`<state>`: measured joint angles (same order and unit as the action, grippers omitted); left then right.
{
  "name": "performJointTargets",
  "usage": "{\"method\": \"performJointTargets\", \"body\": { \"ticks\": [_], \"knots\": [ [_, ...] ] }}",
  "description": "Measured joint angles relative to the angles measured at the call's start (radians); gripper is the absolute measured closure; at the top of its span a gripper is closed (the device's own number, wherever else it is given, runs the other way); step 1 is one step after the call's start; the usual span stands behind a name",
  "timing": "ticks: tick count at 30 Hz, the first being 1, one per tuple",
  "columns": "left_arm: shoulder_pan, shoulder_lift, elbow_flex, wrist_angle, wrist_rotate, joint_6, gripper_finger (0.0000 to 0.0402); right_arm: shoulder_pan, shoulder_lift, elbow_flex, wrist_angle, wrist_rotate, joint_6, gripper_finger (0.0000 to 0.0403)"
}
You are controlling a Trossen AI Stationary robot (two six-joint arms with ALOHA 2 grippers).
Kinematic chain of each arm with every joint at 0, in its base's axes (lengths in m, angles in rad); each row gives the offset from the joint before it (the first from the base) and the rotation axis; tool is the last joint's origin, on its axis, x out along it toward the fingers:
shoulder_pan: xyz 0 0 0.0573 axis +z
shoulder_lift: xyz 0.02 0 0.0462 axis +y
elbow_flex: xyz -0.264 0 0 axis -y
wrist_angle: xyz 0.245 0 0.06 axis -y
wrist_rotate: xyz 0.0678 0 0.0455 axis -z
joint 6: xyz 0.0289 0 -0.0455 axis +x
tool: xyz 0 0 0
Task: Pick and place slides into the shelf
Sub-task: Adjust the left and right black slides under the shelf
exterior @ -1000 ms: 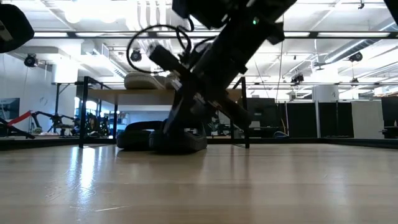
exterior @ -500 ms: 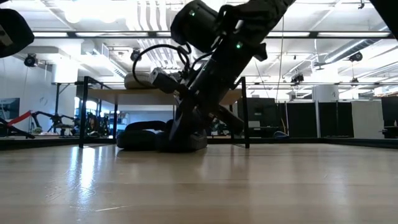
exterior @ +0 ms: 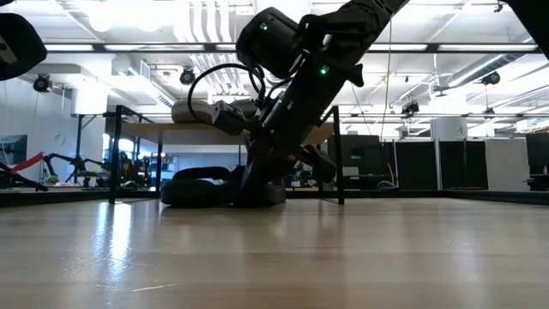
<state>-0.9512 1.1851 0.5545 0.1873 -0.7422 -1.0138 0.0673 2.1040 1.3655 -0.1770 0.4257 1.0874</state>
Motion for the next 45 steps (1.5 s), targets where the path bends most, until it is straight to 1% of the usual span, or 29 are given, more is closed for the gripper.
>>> {"method": "performJointTargets", "body": {
  "ticks": [7,11,13,16,18,19,20,21,22,24,26,27,30,33,36,38,41,45],
  "knots": [
    [0.0,0.0,-0.001,-0.014,0.0,0.0,0.0402,-0.002,-0.002,0.0,-0.002,-0.002,-0.014,0.039],
    [0.001,0.0,-0.001,-0.014,-0.002,-0.005,0.0402,0.036,-0.031,-0.001,-0.012,-0.007,-0.027,0.039],
    [0.002,0.0,0.0,-0.027,-0.054,-0.039,0.0402,0.075,-0.059,-0.001,-0.025,-0.004,-0.056,0.039],
    [0.01,-0.001,0.013,-0.13,-0.174,-0.106,0.0402,0.144,-0.107,-0.001,-0.053,0.015,-0.119,0.039],
    [0.039,-0.002,0.027,-0.244,-0.186,-0.156,0.0402,0.185,-0.146,-0.001,-0.085,0.01,-0.115,0.039],
    [0.061,-0.002,0.032,-0.303,-0.17,-0.171,0.0402,0.201,-0.165,-0.001,-0.107,-0.01,-0.097,0.039],
    [0.088,-0.002,0.035,-0.343,-0.13,-0.173,0.0402,0.214,-0.184,-0.002,-0.125,-0.042,-0.079,0.039],
    [0.122,-0.002,0.035,-0.362,-0.068,-0.15,0.0402,0.226,-0.199,-0.007,-0.132,-0.075,-0.058,0.039],
    [0.16,-0.001,0.031,-0.361,0.01,-0.105,0.0402,0.237,-0.214,-0.016,-0.134,-0.105,-0.041,0.039],
    [0.24,-0.001,0.026,-0.35,0.175,0.013,0.0402,0.262,-0.231,-0.034,-0.137,-0.125,-0.013,0.039],
    [0.317,-0.001,0.025,-0.356,0.289,0.129,0.0402,0.291,-0.243,-0.049,-0.139,-0.127,-0.013,0.039],
    [0.354,-0.001,0.025,-0.36,0.309,0.172,0.0402,0.304,-0.247,-0.053,-0.137,-0.127,-0.008,0.039],
    [0.466,-0.001,0.025,-0.373,0.317,0.277,0.0402,0.34,-0.251,-0.066,-0.142,-0.116,0.048,0.0391],
    [0.574,0.01,0.037,-0.393,0.349,0.366,0.0402,0.372,-0.251,-0.078,-0.146,-0.054,0.132,0.039],
    [0.659,0.037,0.047,-0.394,0.418,0.481,0.0402,0.391,-0.251,-0.084,-0.166,-0.007,0.214,0.039],
    [0.695,0.063,0.054,-0.402,0.455,0.538,0.0402,0.396,-0.253,-0.086,-0.185,-0.002,0.249,0.039],
    [0.721,0.116,0.058,-0.442,0.483,0.595,0.0402,0.397,-0.259,-0.088,-0.2,0.005,0.292,0.039],
    [0.728,0.195,0.059,-0.449,0.478,0.652,0.0402,0.397,-0.276,-0.091,-0.218,0.029,0.319,0.039]
  ]
}}
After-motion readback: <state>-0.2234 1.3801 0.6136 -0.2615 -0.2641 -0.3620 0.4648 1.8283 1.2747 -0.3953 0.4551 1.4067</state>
